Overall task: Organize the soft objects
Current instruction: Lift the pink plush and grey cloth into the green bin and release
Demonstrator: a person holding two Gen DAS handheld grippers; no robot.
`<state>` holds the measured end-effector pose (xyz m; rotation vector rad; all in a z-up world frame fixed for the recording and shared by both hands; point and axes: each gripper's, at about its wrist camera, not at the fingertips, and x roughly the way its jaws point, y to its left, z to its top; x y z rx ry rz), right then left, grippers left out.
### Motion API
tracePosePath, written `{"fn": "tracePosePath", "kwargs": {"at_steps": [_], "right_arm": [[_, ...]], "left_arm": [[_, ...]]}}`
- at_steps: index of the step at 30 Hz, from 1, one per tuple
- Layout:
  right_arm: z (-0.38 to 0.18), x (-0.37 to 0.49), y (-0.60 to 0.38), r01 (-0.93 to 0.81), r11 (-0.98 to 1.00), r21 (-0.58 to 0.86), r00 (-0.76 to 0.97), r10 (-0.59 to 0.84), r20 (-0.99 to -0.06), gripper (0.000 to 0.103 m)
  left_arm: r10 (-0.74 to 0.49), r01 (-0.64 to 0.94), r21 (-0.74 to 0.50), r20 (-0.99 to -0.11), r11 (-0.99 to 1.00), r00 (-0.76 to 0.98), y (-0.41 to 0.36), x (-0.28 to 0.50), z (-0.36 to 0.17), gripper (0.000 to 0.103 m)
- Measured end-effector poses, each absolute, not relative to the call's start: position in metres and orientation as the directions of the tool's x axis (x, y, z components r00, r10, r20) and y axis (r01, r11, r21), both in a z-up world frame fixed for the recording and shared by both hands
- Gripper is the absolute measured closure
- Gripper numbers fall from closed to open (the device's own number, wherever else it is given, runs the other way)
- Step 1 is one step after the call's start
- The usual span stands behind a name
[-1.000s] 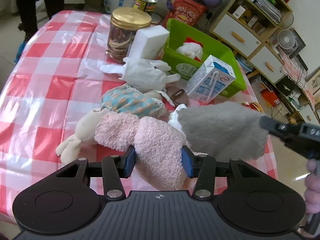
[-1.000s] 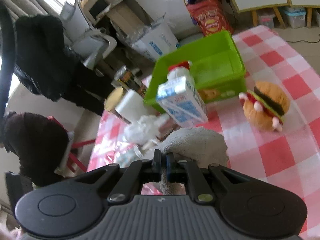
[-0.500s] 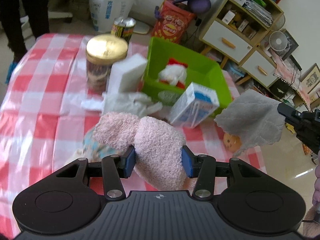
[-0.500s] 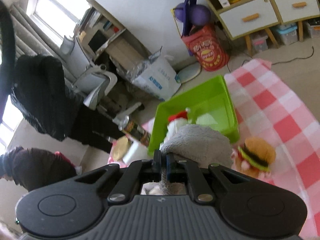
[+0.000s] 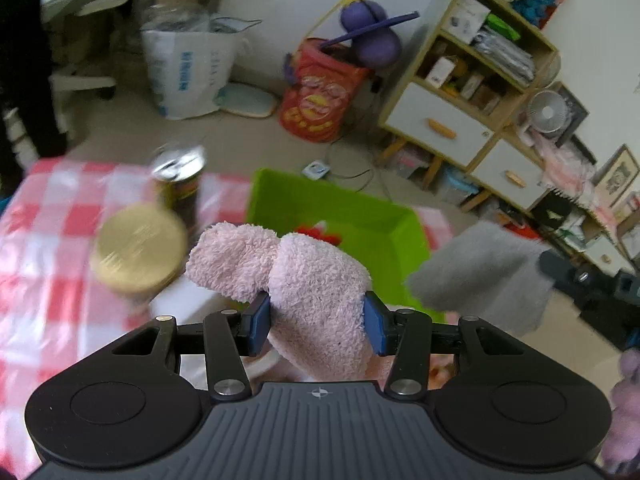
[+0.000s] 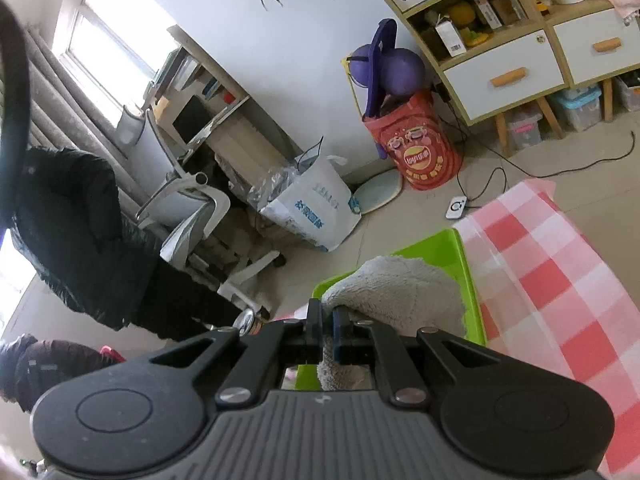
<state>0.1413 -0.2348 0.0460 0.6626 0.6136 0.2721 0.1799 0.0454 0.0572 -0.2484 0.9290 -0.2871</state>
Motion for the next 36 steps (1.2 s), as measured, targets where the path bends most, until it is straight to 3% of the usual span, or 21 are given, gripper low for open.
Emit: {"fn": "tracePosePath", "kwargs": {"at_steps": [5, 11, 18, 27, 34, 36], "right_arm": [[0.030, 0.168, -0.237, -0.026, 0.756, 0.655, 0.804, 0.405, -0.436, 0.103], [0.004, 0.204, -0.242, 0.011, 0.769, 0.639, 0.796, 0.381, -0.471, 0.103], [-0.019, 0.233, -0.242, 0.020, 0.784, 0.621, 0.768, 0.385, -0.512, 0.103], [-0.036, 0.253, -0.230, 0.022, 0.806, 0.592, 0.729, 0.392, -0.561, 0.103], [-0.035, 0.251, -0.232, 0.045, 0.809, 0.586, 0.720, 0.380, -0.580, 0.103], [-0.032, 0.248, -0.238, 0.058, 0.800, 0.597, 0.719, 0.381, -0.581, 0.101]], "left_arm": [[-0.445, 0.239, -0.376, -0.730, 0.895, 0.519, 0.010, 0.222, 0.038, 0.055], [-0.465, 0.300, -0.363, -0.775, 0.882, 0.427, -0.026, 0.261, -0.004, 0.055], [-0.417, 0.318, -0.310, -0.834, 0.896, 0.360, -0.043, 0.288, -0.043, 0.055], [-0.277, 0.247, -0.185, -0.866, 0.951, 0.417, -0.041, 0.301, -0.048, 0.054], [-0.368, 0.264, -0.276, -0.830, 0.924, 0.419, -0.035, 0.297, -0.040, 0.046], [-0.383, 0.276, -0.285, -0.818, 0.918, 0.429, -0.035, 0.294, -0.035, 0.034]]}}
